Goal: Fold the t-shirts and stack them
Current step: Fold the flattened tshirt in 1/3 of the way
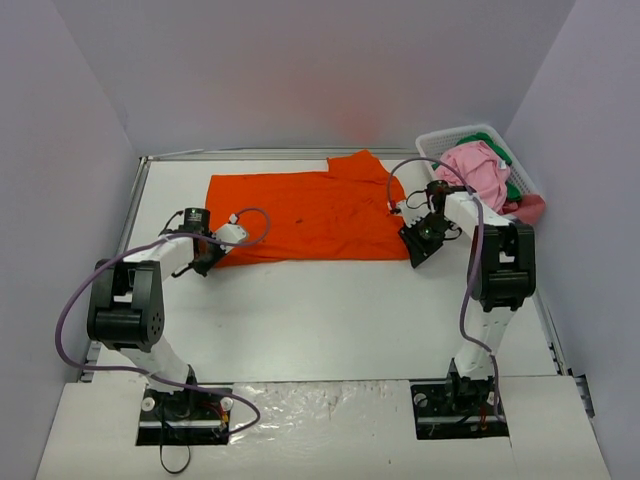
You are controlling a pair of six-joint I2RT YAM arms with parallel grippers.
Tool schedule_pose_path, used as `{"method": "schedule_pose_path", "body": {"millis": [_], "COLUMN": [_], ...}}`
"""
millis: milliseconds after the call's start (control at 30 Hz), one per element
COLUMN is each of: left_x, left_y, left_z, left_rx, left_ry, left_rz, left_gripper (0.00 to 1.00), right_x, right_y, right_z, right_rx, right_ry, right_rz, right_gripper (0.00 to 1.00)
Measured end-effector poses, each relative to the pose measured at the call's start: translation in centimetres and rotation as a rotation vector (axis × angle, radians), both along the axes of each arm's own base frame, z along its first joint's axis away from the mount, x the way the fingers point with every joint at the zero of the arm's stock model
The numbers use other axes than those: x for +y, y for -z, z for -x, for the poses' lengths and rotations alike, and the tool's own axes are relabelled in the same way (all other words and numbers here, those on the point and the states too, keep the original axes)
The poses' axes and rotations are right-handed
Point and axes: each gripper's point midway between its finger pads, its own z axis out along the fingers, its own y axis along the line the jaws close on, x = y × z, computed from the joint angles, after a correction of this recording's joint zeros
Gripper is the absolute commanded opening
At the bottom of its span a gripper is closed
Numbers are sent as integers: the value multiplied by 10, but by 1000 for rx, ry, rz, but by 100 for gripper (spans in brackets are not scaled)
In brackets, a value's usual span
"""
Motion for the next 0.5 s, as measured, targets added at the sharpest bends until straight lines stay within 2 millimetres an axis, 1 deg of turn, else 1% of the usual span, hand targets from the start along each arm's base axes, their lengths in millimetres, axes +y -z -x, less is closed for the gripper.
{"method": "schedule_pose_path", "body": {"millis": [233, 500], "left_x": [0, 0], "left_y": [0, 0], "left_z": [0, 0], "left_rx": [2, 2], "left_ry": [0, -1], "left_rz": [0, 0], "left_gripper": [2, 3], "right_x": [3, 1], "right_y": [5, -1], "right_z": [-13, -23], "right_rx": [-9, -36], "right_ry": [-1, 5], "right_rz": [-12, -13], "right_gripper": [32, 33]}}
